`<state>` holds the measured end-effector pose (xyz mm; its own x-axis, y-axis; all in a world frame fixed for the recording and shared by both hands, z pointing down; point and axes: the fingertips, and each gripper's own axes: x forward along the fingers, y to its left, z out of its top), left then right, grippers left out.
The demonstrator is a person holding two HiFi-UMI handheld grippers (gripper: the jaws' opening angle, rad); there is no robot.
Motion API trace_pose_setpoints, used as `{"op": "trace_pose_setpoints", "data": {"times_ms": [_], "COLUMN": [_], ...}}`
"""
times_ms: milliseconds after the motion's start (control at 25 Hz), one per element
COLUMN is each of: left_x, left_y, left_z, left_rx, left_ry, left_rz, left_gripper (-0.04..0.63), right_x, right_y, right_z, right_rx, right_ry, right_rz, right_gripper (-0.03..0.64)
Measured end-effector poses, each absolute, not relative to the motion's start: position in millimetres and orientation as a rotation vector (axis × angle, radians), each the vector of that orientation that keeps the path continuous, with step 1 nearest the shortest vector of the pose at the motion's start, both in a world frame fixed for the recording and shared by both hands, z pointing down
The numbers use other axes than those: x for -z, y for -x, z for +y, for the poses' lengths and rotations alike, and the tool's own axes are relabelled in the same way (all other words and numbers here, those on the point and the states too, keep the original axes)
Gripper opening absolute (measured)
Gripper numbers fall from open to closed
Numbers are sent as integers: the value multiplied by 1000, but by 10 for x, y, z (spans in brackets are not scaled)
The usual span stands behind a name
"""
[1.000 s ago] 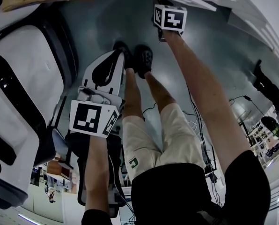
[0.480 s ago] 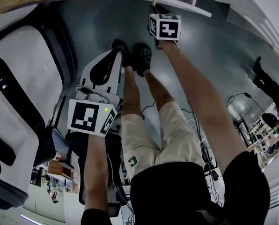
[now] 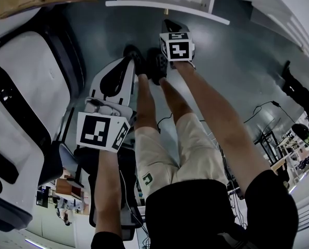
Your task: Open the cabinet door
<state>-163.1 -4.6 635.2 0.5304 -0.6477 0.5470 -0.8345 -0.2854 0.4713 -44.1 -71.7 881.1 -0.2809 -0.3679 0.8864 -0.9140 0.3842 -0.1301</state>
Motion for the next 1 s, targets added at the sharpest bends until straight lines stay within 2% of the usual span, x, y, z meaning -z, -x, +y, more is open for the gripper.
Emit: {"op": "trace_pose_setpoints", "data": {"times_ms": [160,280,520,640,760,1000], "left_x": [-6366,-6384,-6358,-6351,-6349,-6350], "left_y": [1675,1688,1608,1576,1577,1600], "left_z": [-31,-13,6,27,36,42], "left_rx": [-325,-334,-330,-331,-331,-331], "left_ry": [-2018,-2017,-2023,-2029,-2031,-2031], "left_rz": [-1213,-1212,-1192,-1181,-1178,-1178], "left_gripper": [28,28,28,28,28,28], "right_x": [-8810,-8764,-8691,-8702,-8702,-8701], "right_y": [387,396,444,454,472,475], "right_z": [-680,-731,-939,-1042,-1083,-1061], "right_rx": [-849,-857,-890,-923,-928,-926], "right_ry": [-1150,-1169,-1228,-1255,-1260,-1235], "right_rz": [-1827,-1849,-1869,-1858,-1848,-1854], "right_gripper": [24,90,138,138,103,95]}}
